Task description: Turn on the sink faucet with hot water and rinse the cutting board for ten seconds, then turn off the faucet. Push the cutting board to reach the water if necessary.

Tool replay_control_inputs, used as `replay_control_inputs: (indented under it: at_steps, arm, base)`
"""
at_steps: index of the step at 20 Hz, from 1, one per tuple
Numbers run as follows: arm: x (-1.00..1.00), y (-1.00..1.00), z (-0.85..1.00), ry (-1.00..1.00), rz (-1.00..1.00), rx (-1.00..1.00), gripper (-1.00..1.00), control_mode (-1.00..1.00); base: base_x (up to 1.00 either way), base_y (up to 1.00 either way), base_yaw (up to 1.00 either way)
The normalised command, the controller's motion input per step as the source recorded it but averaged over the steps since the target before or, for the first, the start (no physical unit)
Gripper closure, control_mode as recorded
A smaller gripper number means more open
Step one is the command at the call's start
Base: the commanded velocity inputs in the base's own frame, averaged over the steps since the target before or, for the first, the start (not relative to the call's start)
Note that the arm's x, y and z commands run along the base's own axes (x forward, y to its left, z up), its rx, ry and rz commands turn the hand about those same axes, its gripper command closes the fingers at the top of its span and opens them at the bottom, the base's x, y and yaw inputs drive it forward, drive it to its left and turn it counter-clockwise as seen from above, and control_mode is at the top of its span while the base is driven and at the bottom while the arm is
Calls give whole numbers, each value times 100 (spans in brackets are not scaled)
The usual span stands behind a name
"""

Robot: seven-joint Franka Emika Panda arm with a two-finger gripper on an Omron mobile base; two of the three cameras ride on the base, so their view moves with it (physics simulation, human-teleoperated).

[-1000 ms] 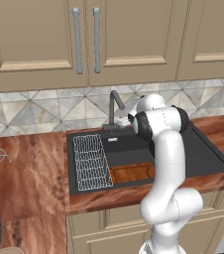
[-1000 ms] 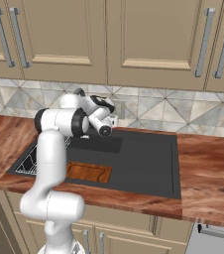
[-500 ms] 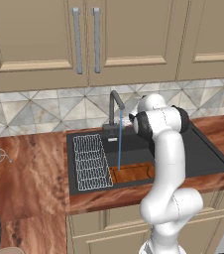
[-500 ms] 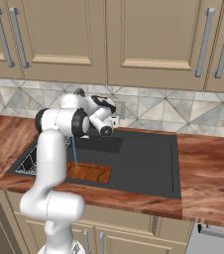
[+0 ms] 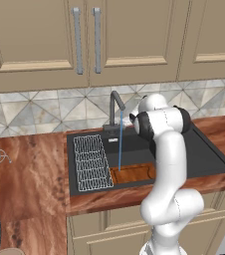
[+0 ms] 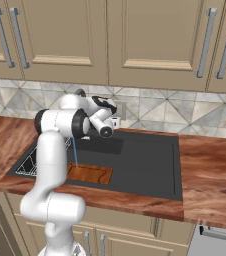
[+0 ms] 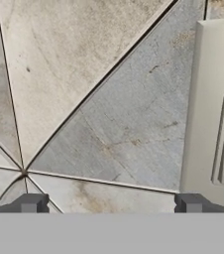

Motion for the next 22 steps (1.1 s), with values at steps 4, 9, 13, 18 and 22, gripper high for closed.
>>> replay_control_inputs:
  at_steps: [4,9,13,18,22]
  arm:
    - [-44,-79,0,0,0,0,-100,-100]
    - [-50,-83,-4,0,0,1,-100,-100]
    - [-54,-84,-4,0,0,1,-100,-100]
    - [-54,-84,0,0,0,1,-100,-100]
    - [-44,-75,0,0,0,1,-100,-100]
  base:
    - [0,0,0]
    - [0,0,0]
    - [0,0,0]
    - [0,0,0]
    - [0,0,0]
